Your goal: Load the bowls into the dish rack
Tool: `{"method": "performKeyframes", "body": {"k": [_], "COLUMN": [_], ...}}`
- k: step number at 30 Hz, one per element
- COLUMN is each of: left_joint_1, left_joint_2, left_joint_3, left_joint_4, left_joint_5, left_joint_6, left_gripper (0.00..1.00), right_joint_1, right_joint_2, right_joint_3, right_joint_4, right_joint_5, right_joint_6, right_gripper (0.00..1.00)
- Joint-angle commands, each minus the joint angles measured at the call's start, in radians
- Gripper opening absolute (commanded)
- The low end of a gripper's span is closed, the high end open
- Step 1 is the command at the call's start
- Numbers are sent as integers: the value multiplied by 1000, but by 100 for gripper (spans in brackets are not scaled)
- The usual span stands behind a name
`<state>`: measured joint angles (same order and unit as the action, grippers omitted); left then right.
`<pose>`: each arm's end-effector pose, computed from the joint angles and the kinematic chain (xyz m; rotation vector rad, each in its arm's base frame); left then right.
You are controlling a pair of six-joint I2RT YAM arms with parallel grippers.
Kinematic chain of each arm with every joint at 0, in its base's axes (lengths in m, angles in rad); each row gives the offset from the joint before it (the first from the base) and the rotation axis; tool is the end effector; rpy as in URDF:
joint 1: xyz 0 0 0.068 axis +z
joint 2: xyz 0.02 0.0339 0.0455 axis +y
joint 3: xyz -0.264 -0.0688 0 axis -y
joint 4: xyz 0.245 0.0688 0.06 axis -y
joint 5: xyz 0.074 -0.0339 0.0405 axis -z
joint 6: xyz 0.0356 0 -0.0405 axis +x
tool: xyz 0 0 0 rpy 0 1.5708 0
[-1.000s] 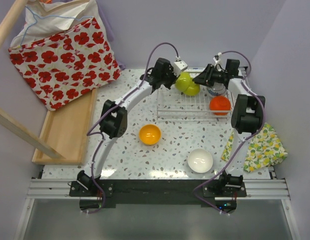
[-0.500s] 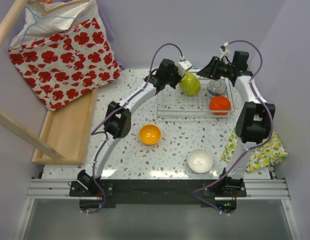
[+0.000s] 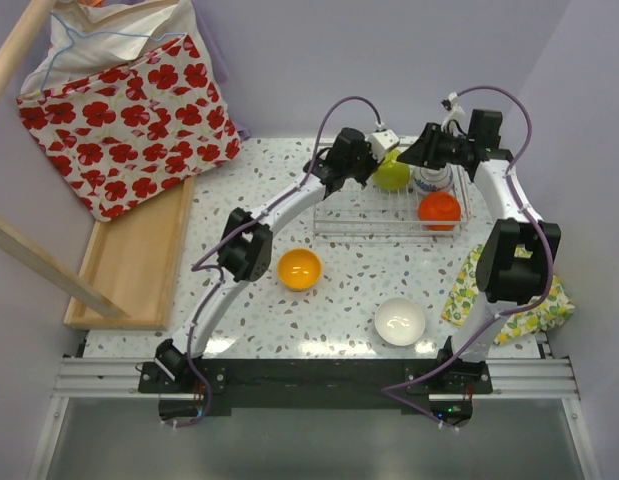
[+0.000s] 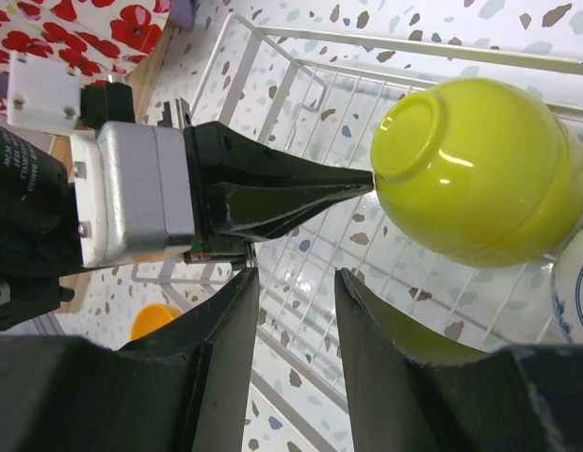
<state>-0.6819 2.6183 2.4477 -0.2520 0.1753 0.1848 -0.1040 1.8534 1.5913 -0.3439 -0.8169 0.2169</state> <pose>0.4617 -0.3828 0.2182 0.9512 1.7827 -0.4928 0.4270 -0.0185 0.3055 -0.1312 2.0997 0.9472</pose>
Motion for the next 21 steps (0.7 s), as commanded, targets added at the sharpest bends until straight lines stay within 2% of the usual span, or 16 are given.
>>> {"method": "performKeyframes", "body": {"k": [1,3,4,5,6,11,14,17,21], "left_joint_1": [10,12,16,21,25,73,91,97,99], "left_joint_2": [-21,-43,-56,-72,-107,-248,-335,-463,-579], "left_joint_3": [74,86,85,80,67,-82,-209,-468,-619], "left_joint_4": [46,31,25,7,-4,-46,-53,3,7], "left_joint_5": [-30,-51,-51,-53,-57,-73,-74,-86,-115], "left_joint_6": [-22,-25,-34,-39,-45,-85,-73,-53,-44], "left_gripper": [0,0,0,0,0,0,0,0,0], "right_joint_1": [-6,-6,-6,-6,-5,-2,24,64,127], "right_joint_2": [-60,-60,-51,-43,-34,30,75,107,167], "right_joint_3": [-14,-13,-8,-2,16,50,94,148,228], "right_joint_4": [-23,-26,-29,-36,-40,31,37,20,-13], "right_joint_5": [28,50,54,58,58,81,143,188,264], "right_joint_6": [-60,-74,-82,-88,-100,-36,-1,-13,-42], "right_gripper": [43,41,37,27,22,2,0,0,0]}}
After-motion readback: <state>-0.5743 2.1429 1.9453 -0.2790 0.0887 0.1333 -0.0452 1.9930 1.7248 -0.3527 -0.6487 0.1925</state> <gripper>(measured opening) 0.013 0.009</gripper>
